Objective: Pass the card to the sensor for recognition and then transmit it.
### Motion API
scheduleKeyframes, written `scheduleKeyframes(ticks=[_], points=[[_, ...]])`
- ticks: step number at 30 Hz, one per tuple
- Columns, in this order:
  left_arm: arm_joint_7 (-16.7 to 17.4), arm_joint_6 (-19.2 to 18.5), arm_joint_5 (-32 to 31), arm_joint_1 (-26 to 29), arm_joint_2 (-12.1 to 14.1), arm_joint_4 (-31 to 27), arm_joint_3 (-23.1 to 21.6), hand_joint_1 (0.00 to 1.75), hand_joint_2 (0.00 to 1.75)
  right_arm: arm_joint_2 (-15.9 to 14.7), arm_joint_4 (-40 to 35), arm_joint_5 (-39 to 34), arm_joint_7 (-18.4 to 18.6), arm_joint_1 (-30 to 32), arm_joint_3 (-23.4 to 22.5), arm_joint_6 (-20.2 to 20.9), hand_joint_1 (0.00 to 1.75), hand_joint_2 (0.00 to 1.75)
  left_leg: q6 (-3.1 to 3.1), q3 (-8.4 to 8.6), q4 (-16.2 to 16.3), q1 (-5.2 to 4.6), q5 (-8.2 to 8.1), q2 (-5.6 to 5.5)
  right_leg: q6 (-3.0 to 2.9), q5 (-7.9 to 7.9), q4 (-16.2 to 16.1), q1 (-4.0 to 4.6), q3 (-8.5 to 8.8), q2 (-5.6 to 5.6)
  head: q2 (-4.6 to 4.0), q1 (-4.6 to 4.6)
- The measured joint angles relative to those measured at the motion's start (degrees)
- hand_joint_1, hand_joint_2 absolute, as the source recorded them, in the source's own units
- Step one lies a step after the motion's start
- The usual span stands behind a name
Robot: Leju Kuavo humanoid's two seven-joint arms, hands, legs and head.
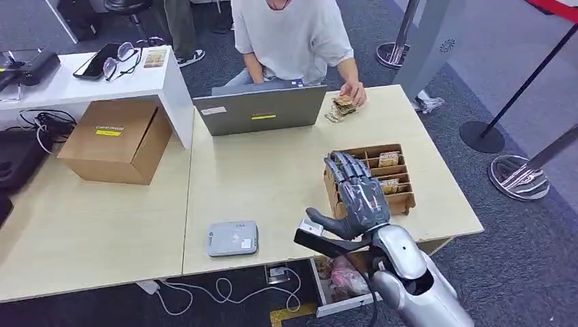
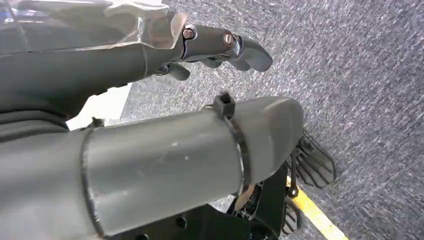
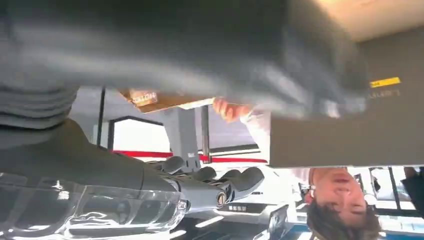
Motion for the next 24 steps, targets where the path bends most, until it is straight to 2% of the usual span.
scheduleKeyframes(ticks=[9,24], points=[[-0.1,-0.4,0.2,0.4,-1.1,-2.2,0.0,0.00,0.00,-0.5,2.3,2.1,1.9,0.0,-0.1,-1.0,0.00,1.75,0.00,0.00,0.0,0.00,0.00,0.00,0.00,0.00,0.0,0.00,0.00,0.00,0.00,0.00],[-0.1,-0.2,0.7,0.6,-1.3,-2.8,0.0,0.00,0.00,-0.9,9.6,1.4,2.0,-4.0,0.4,0.0,0.00,1.75,0.00,0.00,0.0,0.00,0.00,0.01,0.00,0.00,0.0,0.00,0.00,0.00,0.00,0.00]])
